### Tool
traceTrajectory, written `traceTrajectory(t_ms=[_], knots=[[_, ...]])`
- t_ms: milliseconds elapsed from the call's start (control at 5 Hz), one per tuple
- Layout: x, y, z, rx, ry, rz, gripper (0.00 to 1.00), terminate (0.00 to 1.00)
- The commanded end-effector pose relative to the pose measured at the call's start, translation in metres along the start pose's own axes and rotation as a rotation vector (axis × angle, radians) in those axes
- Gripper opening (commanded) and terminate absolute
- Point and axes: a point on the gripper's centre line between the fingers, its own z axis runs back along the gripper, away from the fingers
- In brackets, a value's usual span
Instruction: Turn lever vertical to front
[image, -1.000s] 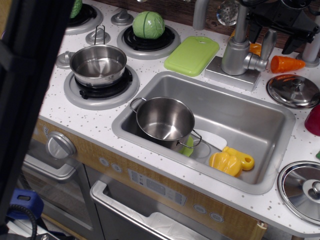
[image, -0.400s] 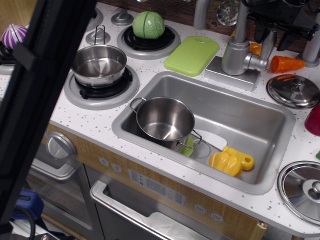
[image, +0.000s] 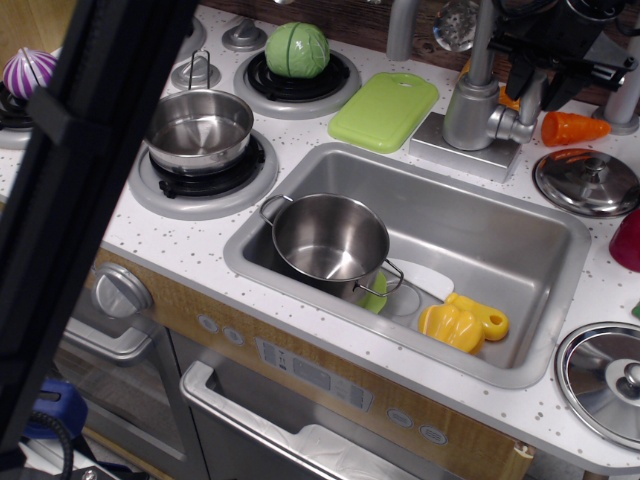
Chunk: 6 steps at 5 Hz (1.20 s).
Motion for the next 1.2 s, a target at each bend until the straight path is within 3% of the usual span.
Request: traceTrajectory(t_ms=[0,200,400,1000], knots=[[0.002,-0.002,0.041,-0.038,0.042,0.024,0.0,0.0],[-0.006,-0.001,0.028,-0.125,0.105,0.035,0.0,0.0],[-0.013,-0.003,0.01,-0.174,0.115,0.044,0.0,0.0],[-0.024,-0.011,-0.02,-0.247,0.124,0.051,0.0,0.0]])
